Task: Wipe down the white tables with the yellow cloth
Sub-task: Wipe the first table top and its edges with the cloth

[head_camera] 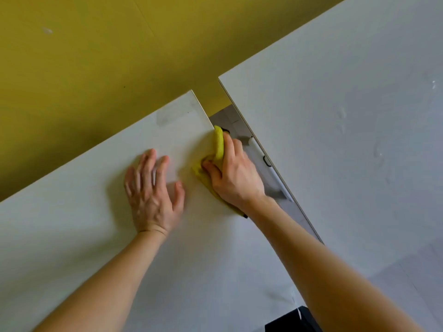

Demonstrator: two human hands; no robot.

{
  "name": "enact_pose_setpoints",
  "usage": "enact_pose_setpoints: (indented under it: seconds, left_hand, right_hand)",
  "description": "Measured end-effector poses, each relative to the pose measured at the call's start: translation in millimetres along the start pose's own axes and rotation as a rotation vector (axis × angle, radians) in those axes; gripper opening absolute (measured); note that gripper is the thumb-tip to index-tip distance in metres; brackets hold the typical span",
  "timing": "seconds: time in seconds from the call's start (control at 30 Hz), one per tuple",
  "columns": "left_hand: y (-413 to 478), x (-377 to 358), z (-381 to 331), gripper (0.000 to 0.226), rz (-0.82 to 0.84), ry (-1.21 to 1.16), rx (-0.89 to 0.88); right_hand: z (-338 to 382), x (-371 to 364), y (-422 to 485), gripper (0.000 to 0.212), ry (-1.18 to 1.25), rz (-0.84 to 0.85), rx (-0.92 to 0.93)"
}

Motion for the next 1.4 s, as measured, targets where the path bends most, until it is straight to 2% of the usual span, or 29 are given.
enact_pose_setpoints:
  seconds: [0.1,0.2,0.3,0.43,0.5,0.63,0.7,0.8,0.87,1.0,1.1,1.23,1.33,1.4]
  left_hand:
    - [0.8,-0.9,2.4,0.057,-0.008,0.002,0.000]
    - [1.3,-1.6,2.4,0.057,-0.017,0.006,-0.001]
    - [-0.7,-0.5,2.0,0.058,-0.023,-0.004,-0.003]
    - [-0.2,-2.2,3.7,0.060,0.004,-0.013,0.013]
    - [0.0,-3.2,3.8,0.060,0.001,-0.014,0.015]
    - [0.6,-2.8,2.5,0.058,-0.027,-0.036,-0.012]
    - [0.9,-1.6,3.0,0.055,-0.055,-0.050,-0.052]
    - [-2.6,0.4,-4.9,0.045,-0.077,-0.094,-0.153]
    - [-5.4,1.5,-11.5,0.036,-0.072,-0.112,-0.216]
    - [-28.0,8.5,-30.1,0.029,0.000,-0.156,-0.209]
    - [-88.2,13.7,-67.9,0.031,0.133,-0.230,-0.404]
    - [-166.7,15.9,-89.1,0.044,0.273,-0.261,-0.685]
    - [-187.5,11.3,-82.6,0.062,0.339,-0.232,-0.729]
    - [-189.9,11.1,-82.1,0.065,0.341,-0.248,-0.735]
  right_hand:
    - [40.3,-5.3,91.7,0.074,-0.010,0.004,0.030]
    - [38.5,-8.0,96.9,0.069,-0.002,-0.005,0.041]
    - [-5.1,-3.8,8.6,0.069,0.051,-0.041,0.013]
    - [-68.8,11.8,-145.3,0.069,0.099,0.053,-0.053]
    - [-76.1,11.2,-162.6,0.070,0.053,0.097,-0.073]
    - [-26.9,-2.2,-62.5,0.076,-0.066,0.005,-0.042]
    - [0.7,-5.7,-2.1,0.072,-0.072,-0.017,-0.027]
    - [7.0,-4.3,19.7,0.066,-0.054,0.002,0.005]
    - [-16.1,2.7,-17.9,0.066,0.011,-0.013,0.002]
    - [-83.9,13.4,-164.0,0.056,0.092,0.022,-0.090]
    - [-111.3,19.8,-231.7,0.056,0.055,0.110,-0.158]
    - [-81.3,14.9,-172.4,0.062,-0.024,0.100,-0.139]
    - [-45.6,5.3,-94.3,0.069,-0.013,0.076,-0.101]
    - [-40.1,4.3,-74.7,0.067,-0.012,0.077,-0.103]
Point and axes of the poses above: each hand's wrist, its own y-axis towards the middle knuckle, its own x-axis out of the back of the hand, z = x × y, the point moved 8 cm from there along y, towards the middle knuckle, and after that the axes turned 6 degrees about -y, right-handed, at the moved point
